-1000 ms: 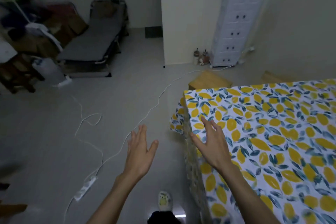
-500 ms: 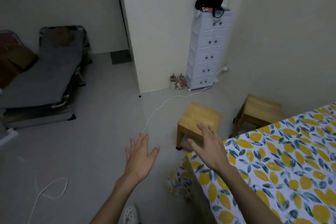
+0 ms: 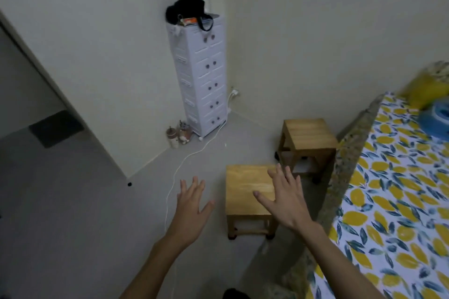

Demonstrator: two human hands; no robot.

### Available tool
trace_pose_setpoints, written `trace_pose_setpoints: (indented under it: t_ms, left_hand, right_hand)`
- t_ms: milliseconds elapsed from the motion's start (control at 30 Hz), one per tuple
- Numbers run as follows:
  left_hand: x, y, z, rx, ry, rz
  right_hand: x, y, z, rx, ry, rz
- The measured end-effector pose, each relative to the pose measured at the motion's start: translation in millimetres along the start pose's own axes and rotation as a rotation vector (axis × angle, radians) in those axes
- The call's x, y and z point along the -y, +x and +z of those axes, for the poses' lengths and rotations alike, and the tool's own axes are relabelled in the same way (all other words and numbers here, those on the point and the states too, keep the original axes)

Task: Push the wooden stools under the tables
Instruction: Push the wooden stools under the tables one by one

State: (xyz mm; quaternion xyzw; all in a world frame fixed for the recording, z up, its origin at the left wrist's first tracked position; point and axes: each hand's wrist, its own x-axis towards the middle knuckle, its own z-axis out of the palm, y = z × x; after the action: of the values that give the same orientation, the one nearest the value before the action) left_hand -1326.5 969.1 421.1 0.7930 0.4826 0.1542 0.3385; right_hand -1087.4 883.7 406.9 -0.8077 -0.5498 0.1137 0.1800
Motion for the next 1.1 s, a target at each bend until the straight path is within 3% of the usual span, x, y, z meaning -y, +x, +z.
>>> trace_pose_setpoints:
  t_ms: [233, 433, 633, 933, 1100]
  left_hand:
    - [8, 174, -26, 0.256, 0.030, 0.138]
    - [12, 297, -42, 0.269, -0.054, 0.179]
    - [31, 425, -51, 0.399, -0.036, 0.233]
    - [29, 647, -50, 0.607, 0.076, 0.537]
    - [3, 729, -25, 0.682, 0.026, 0.725]
  right_hand:
    - [8, 128, 20, -0.080, 0.006, 0.183]
    - [11, 246, 18, -0.101, 0.010, 0.306]
    - [11, 340, 27, -0.112, -0.003, 0.420]
    - [5, 465, 57, -0.241, 0.046, 0.774]
    - [-13, 503, 66, -0.250, 0.093, 0.960]
